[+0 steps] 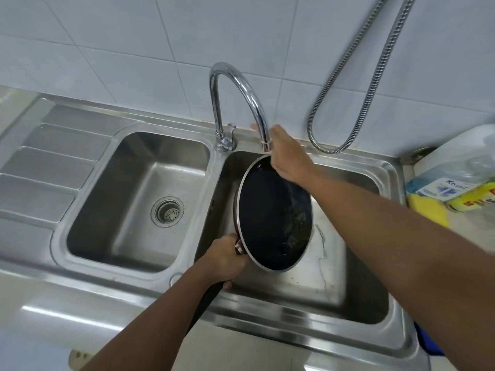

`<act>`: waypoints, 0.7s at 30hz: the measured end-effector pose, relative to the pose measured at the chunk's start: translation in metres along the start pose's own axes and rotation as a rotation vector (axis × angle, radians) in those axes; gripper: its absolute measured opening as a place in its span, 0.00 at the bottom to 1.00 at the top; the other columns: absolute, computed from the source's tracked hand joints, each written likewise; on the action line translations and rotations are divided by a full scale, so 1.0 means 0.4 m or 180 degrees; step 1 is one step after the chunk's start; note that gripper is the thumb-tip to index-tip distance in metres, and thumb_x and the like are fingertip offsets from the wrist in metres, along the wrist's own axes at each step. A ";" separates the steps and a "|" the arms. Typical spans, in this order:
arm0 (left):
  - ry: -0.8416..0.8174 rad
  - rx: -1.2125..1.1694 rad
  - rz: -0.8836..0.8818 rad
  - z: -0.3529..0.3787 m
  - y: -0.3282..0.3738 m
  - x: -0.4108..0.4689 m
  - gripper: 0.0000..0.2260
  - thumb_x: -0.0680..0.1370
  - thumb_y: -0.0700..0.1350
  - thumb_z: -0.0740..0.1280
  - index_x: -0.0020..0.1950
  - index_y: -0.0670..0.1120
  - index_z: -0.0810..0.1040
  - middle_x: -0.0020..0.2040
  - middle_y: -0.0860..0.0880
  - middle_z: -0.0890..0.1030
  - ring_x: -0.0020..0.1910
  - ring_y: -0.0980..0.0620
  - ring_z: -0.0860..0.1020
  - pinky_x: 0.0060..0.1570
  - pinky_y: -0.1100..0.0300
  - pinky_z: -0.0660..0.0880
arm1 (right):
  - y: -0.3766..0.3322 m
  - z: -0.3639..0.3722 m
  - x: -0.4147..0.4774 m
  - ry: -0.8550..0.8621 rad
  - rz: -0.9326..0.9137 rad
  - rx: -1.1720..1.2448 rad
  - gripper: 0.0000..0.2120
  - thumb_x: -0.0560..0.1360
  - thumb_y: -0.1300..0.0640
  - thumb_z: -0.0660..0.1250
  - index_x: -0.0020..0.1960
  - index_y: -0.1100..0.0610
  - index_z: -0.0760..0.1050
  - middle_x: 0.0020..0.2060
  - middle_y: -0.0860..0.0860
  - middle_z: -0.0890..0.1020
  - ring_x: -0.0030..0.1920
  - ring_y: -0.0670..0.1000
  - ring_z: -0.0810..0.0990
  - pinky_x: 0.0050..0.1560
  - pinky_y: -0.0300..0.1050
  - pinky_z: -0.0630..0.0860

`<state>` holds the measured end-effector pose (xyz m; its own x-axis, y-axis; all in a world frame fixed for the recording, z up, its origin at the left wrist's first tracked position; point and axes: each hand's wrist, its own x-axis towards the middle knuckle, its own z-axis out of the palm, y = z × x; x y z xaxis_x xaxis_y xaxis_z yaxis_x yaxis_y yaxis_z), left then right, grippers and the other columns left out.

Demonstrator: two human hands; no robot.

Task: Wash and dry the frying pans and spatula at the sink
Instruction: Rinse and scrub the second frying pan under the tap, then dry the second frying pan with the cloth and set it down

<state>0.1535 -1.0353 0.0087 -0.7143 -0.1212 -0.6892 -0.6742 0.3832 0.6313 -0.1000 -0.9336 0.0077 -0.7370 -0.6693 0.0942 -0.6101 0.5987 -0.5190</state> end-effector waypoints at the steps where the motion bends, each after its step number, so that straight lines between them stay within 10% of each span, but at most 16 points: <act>1: 0.0043 0.0070 0.0012 0.004 0.004 0.002 0.05 0.79 0.43 0.68 0.53 0.44 0.74 0.38 0.44 0.79 0.23 0.45 0.75 0.26 0.56 0.75 | 0.023 0.017 -0.061 0.0340 0.0248 0.0293 0.29 0.75 0.72 0.54 0.73 0.52 0.67 0.56 0.53 0.73 0.52 0.49 0.74 0.54 0.48 0.74; 3: 0.0191 0.0327 0.0028 0.014 0.013 0.008 0.06 0.79 0.45 0.67 0.52 0.46 0.73 0.45 0.44 0.79 0.27 0.49 0.76 0.29 0.57 0.75 | 0.074 0.058 -0.195 0.0673 0.0868 0.0609 0.26 0.75 0.73 0.57 0.70 0.56 0.70 0.57 0.56 0.73 0.53 0.49 0.73 0.58 0.51 0.75; 10: 0.1068 0.0984 0.0267 0.062 0.044 -0.028 0.14 0.79 0.39 0.64 0.64 0.47 0.69 0.51 0.42 0.79 0.44 0.43 0.79 0.51 0.45 0.80 | 0.091 0.125 -0.534 -0.1149 0.1743 0.0398 0.36 0.76 0.66 0.66 0.81 0.55 0.56 0.80 0.55 0.58 0.77 0.58 0.64 0.76 0.50 0.64; 14: 0.1297 0.1053 0.0402 0.079 0.077 -0.060 0.14 0.79 0.37 0.63 0.61 0.49 0.66 0.47 0.45 0.76 0.45 0.41 0.79 0.50 0.41 0.81 | 0.073 0.085 -0.607 -0.1212 0.1586 0.0060 0.42 0.78 0.64 0.66 0.83 0.54 0.46 0.83 0.49 0.43 0.79 0.56 0.60 0.76 0.53 0.63; 21: 0.1029 0.0314 -0.0024 0.105 0.120 -0.104 0.09 0.78 0.44 0.71 0.50 0.40 0.77 0.43 0.41 0.82 0.35 0.45 0.82 0.30 0.53 0.82 | 0.103 0.013 -0.672 -0.1474 0.1412 0.0328 0.38 0.73 0.79 0.57 0.77 0.51 0.67 0.80 0.54 0.59 0.80 0.54 0.58 0.77 0.40 0.56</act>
<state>0.1588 -0.9734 0.0525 -0.7426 -0.4024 -0.5353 -0.6695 0.4661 0.5784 0.0747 -0.7314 -0.0434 -0.6968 -0.5022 -0.5121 -0.2285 0.8322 -0.5052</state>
